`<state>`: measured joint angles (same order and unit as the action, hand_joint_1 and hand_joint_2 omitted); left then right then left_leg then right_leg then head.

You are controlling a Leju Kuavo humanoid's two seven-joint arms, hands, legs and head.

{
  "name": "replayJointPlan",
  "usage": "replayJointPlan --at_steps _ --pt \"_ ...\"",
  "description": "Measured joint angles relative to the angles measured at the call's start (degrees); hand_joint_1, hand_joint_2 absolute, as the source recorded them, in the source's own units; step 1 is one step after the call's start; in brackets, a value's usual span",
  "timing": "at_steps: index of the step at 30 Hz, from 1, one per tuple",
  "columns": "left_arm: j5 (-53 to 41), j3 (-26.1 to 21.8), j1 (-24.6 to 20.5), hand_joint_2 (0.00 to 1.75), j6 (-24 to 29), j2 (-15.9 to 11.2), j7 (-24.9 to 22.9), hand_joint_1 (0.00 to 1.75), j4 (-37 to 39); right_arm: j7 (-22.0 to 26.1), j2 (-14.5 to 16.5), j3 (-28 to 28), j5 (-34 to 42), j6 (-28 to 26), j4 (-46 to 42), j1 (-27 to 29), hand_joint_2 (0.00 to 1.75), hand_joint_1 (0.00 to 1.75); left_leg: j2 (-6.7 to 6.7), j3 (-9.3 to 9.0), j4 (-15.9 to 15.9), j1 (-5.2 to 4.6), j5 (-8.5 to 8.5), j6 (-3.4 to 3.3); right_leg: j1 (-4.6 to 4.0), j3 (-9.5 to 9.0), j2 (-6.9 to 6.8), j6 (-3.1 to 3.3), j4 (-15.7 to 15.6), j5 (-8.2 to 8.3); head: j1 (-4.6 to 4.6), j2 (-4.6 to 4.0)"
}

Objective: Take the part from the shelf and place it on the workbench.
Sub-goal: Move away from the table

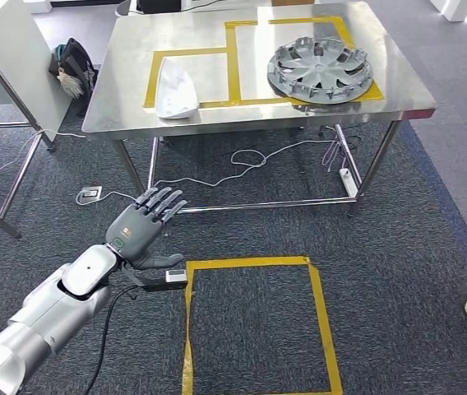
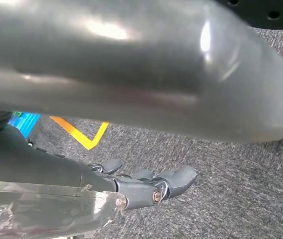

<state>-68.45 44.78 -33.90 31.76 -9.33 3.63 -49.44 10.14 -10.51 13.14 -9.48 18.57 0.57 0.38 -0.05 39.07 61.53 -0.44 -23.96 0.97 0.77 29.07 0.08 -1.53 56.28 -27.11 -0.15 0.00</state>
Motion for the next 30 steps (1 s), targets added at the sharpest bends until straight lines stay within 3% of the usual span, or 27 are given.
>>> replayJointPlan --at_steps 2,3,4,5,7,9,12,14,17,18,19,20,21,23,25,27,28,30 --pt "-0.01 0.08 0.16 0.0 -0.11 -0.02 -0.1 0.0 0.0 0.01 -0.03 0.0 -0.03 0.0 0.0 -0.04 0.0 0.0 0.0 3.25 8.17 0.06 -4.01 0.34 -0.13 0.64 0.0 0.43 0.02 0.46 -0.04 0.0" --pt "-0.01 0.15 0.3 0.0 -0.2 -0.04 -0.21 0.0 0.0 0.0 -0.03 0.0 -0.05 0.0 0.0 0.0 0.0 0.0 0.0 4.14 10.82 0.05 -4.77 0.3 -0.24 0.88 0.01 0.52 0.03 0.64 -0.05 0.0" --pt "-0.01 0.22 0.42 0.0 -0.28 -0.05 -0.32 0.0 0.0 -0.01 -0.03 0.0 -0.08 0.0 0.0 0.05 0.0 0.0 0.0 4.0 11.36 0.02 -4.41 0.12 -0.38 1.04 0.01 0.56 0.04 0.77 -0.05 0.0" --pt "-0.01 0.3 0.47 0.0 -0.34 -0.06 -0.42 0.0 0.0 -0.01 -0.03 0.0 -0.1 0.0 0.0 0.06 0.0 0.0 0.0 2.74 9.59 -0.04 -3.06 -0.21 -0.55 1.1 0.01 0.59 0.05 0.86 -0.04 0.0" --pt "-0.01 0.37 0.37 0.0 -0.39 -0.09 -0.51 0.0 -0.01 -0.01 -0.03 0.0 -0.12 0.0 0.0 -0.04 0.0 0.0 0.03 -1.81 2.01 -0.43 0.26 -1.32 -0.89 1.11 0.0 0.58 0.06 0.92 -0.02 0.0" --pt "-0.01 0.38 0.15 0.0 -0.39 -0.13 -0.52 0.0 -0.02 -0.01 -0.03 0.0 -0.12 0.01 0.0 -0.14 0.0 0.0 0.19 -5.17 -3.9 -0.81 1.54 -2.25 -1.15 1.21 -0.08 0.38 0.1 0.96 0.01 0.0" --pt "-0.01 0.38 0.07 0.0 -0.39 -0.13 -0.52 0.0 -0.03 -0.02 -0.08 0.0 -0.14 0.04 0.0 -0.19 0.0 0.0 0.16 -5.81 -6.02 -0.68 1.21 -2.71 -1.23 1.75 -0.35 -0.37 0.27 0.95 0.0 0.0" --pt "-0.02 0.39 0.05 0.0 -0.41 -0.18 -0.55 0.0 -0.05 -0.01 -0.2 0.0 -0.15 0.06 0.0 -0.22 0.0 0.0 -0.1 -5.84 -6.64 -0.29 1.4 -2.91 -1.24 2.95 -0.34 -0.99 2.45 -0.68 0.15 0.0" --pt "-0.05 0.54 0.28 0.0 -0.58 -0.28 -0.66 0.0 -0.07 -0.02 -0.33 0.01 -0.2 0.04 0.0 -0.18 0.0 0.0 -0.85 -5.62 -6.81 -0.09 1.77 -3.12 -0.92 7.88 -0.25 -1.79 13.55 -6.04 0.42 0.0" --pt "-0.07 0.64 0.46 0.0 -0.65 -0.29 -0.68 0.0 -0.07 -0.02 -0.33 0.01 -0.22 0.04 0.0 -0.16 0.0 0.0 -1.21 -5.54 -6.78 -0.08 1.87 -3.09 -0.78 9.28 -0.25 -2.0 16.6 -6.89 0.43 0.0" --pt "-0.09 0.74 0.63 0.0 -0.73 -0.29 -0.68 0.0 -0.07 -0.02 -0.34 0.0 -0.27 0.07 0.0 -0.14 0.0 0.0 -1.62 -5.47 -6.74 -0.05 1.96 -3.02 -0.64 9.78 -0.24 -2.2 17.63 -6.64 0.44 0.0" --pt "-0.13 0.83 0.76 0.0 -0.8 -0.29 -0.7 0.0 -0.07 -0.02 -0.36 0.01 -0.32 0.07 0.0 -0.13 0.0 0.0 -2.12 -5.44 -6.66 0.01 2.05 -2.92 -0.48 9.11 -0.16 -2.36 16.21 -5.28 0.44 0.0" --pt "-0.17 0.89 0.82 0.0 -0.88 -0.29 -0.79 0.0 -0.09 -0.02 -0.38 0.01 -0.38 0.07 0.0 -0.12 0.0 0.0 -2.66 -5.39 -6.51 0.1 2.11 -2.76 -0.26 7.42 0.32 -2.53 12.73 -3.2 0.44 0.0" --pt "-0.26 0.92 0.69 0.0 -1.01 -0.3 -1.05 0.0 -0.16 -0.02 -0.42 0.01 -0.48 0.08 0.0 -0.1 0.0 0.0 -3.87 -4.96 -5.91 0.16 2.18 -2.22 0.44 3.49 3.1 -2.79 4.74 -0.2 0.43 0.0" --pt "-0.27 0.94 0.48 0.0 -1.08 -0.33 -1.38 0.0 -0.32 -0.09 -0.41 0.0 -0.57 0.1 0.0 -0.07 0.0 0.0 -5.08 -4.07 -5.45 0.15 2.57 -1.48 0.76 1.86 4.9 -2.44 1.43 0.27 0.38 0.0" --pt "-0.27 0.97 0.54 0.0 -1.12 -0.52 -1.61 0.0 -0.42 -0.18 -0.4 0.0 -0.67 0.13 -0.05 -0.07 0.0 0.0 -6.21 -3.25 -5.41 0.34 3.2 -0.74 0.63 2.04 3.77 -1.55 1.55 0.47 0.35 0.0" --pt "-0.27 1.0 0.62 0.0 -1.13 -0.64 -1.66 0.0 -0.44 -0.22 -0.44 0.0 -0.72 0.14 -0.11 -0.1 0.0 0.0 -5.89 -2.86 -5.05 0.37 2.99 -0.39 0.62 2.17 3.1 -1.11 1.56 0.68 0.3 0.0" --pt "-0.26 1.08 0.63 0.0 -1.14 -0.75 -1.69 0.0 -0.51 -0.27 -0.51 0.0 -0.76 0.14 -0.25 -0.12 0.0 0.0 -3.56 -1.01 -1.36 0.33 0.43 0.14 0.69 2.39 1.66 -0.36 1.37 1.11 -0.03 0.0"
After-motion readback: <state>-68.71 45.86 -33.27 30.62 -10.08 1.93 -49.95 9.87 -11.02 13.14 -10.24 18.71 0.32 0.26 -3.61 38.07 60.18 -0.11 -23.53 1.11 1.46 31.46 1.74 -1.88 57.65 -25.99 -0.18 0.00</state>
